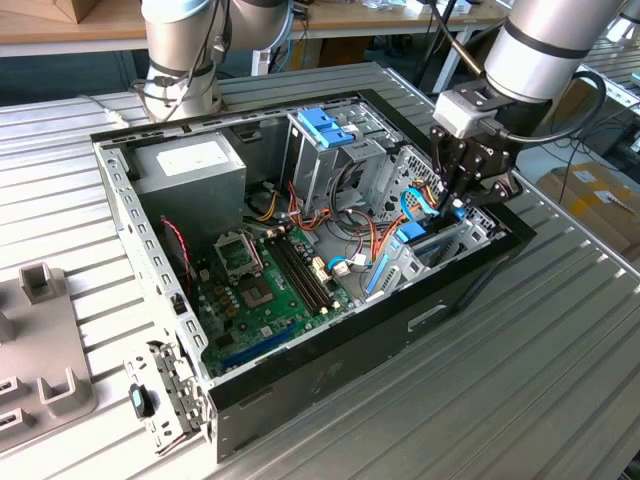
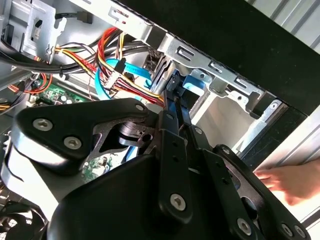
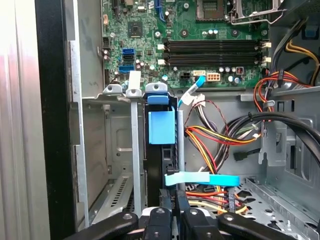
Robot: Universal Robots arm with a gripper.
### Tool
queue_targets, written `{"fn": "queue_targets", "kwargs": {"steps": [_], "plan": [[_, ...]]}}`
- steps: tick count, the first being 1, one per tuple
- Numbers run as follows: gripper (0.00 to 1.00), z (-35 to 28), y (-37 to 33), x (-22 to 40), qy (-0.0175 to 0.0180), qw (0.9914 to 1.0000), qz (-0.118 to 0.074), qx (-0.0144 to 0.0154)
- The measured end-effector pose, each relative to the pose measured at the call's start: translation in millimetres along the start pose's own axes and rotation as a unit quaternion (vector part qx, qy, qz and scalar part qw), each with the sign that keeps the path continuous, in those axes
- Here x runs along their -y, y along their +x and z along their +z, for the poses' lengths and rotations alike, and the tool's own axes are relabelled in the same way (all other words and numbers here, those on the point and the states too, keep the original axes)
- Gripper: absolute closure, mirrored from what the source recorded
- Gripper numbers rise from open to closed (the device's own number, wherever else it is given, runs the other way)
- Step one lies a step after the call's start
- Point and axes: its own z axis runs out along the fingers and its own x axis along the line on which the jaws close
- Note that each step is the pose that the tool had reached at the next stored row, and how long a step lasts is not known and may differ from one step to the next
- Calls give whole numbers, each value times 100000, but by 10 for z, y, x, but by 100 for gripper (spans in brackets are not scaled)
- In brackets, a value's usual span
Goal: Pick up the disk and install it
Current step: 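Insert the second disk wire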
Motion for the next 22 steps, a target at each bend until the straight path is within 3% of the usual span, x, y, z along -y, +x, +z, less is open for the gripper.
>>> {"fn": "queue_targets", "kwargs": {"steps": [7,8,10,11,14,19,22], "plan": [[84,9,0,0,2,100000,1,35],[77,22,-1,-1,5,100000,7,163],[77,12,-1,0,3,100000,-3,60],[70,11,0,0,2,100000,-1,50],[70,0,0,0,4,100000,-1,23],[70,-244,1,14,3,100000,1,40],[70,-246,1,14,3,100000,1,57]]}}
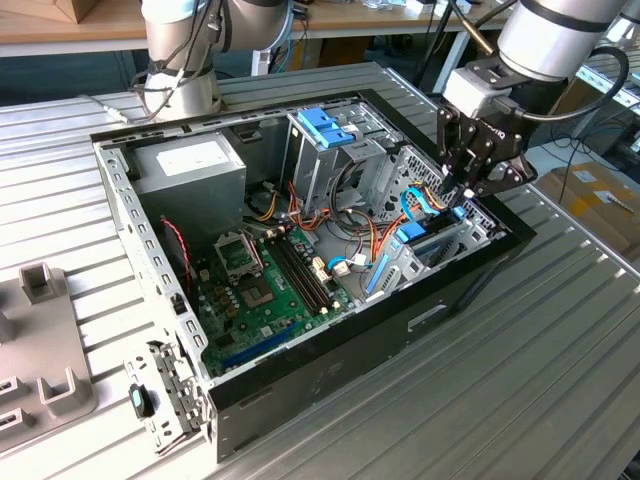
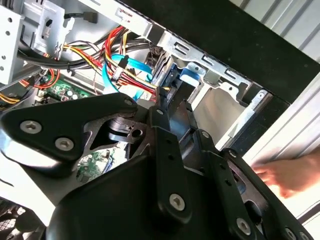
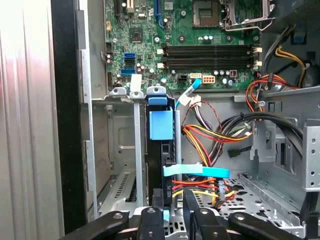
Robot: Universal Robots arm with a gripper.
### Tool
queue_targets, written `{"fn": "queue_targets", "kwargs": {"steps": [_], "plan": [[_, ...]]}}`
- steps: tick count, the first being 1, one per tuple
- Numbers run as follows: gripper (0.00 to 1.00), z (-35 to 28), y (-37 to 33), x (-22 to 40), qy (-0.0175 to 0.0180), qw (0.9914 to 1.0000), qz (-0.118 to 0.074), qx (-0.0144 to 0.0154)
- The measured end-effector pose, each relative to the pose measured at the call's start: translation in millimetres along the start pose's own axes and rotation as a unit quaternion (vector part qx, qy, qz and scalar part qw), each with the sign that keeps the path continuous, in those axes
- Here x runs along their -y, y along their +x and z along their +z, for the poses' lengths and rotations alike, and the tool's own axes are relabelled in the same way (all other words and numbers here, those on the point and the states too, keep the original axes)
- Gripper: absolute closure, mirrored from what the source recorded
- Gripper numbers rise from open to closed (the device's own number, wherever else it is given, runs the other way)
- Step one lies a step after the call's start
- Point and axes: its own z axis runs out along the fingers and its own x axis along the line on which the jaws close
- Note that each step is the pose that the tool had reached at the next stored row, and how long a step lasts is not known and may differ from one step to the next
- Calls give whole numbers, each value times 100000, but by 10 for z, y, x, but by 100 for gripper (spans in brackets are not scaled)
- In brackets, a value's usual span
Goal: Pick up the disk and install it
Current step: 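Insert the second disk wire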
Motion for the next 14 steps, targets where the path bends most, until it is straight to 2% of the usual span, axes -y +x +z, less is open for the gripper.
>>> {"fn": "queue_targets", "kwargs": {"steps": [2,4,5,6,9,14], "plan": [[70,-2,0,-1,0,100000,-4,-7],[70,-5,0,-31,0,100000,0,-24],[70,-5,2,-62,0,100000,2,-12],[70,-8,4,-139,-1,100000,0,-18],[70,-7,6,-213,-1,100000,2,-5],[70,-8,6,-219,-1,100000,0,-15]]}}
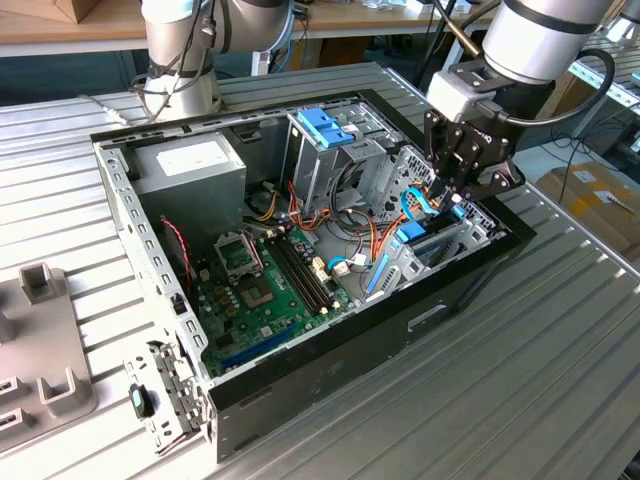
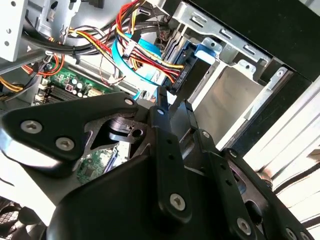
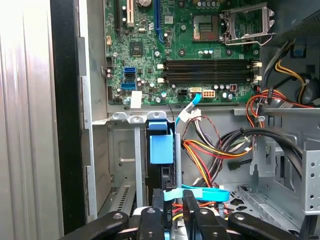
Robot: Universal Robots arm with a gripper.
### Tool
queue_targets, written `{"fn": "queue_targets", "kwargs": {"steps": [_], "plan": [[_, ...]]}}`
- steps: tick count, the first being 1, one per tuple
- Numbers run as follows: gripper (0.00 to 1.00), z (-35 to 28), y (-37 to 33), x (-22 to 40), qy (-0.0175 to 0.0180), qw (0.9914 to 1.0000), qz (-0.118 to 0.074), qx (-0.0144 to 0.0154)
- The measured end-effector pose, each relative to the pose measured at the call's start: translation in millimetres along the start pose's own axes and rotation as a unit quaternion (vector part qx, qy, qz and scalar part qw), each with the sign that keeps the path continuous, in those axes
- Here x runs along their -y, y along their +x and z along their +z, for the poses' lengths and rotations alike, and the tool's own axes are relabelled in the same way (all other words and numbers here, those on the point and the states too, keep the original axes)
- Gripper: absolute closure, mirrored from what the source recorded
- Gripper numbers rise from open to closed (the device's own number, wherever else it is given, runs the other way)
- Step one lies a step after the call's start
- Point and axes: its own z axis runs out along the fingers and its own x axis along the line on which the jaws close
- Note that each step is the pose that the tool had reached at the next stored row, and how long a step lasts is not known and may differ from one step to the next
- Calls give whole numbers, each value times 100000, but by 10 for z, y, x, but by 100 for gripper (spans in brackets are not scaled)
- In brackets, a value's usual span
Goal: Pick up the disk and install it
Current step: 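Insert the second disk wire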
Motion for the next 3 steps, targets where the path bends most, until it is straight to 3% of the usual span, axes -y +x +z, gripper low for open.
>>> {"fn": "queue_targets", "kwargs": {"steps": [3], "plan": [[70,0,0,-1,1,100000,-1,-1]]}}
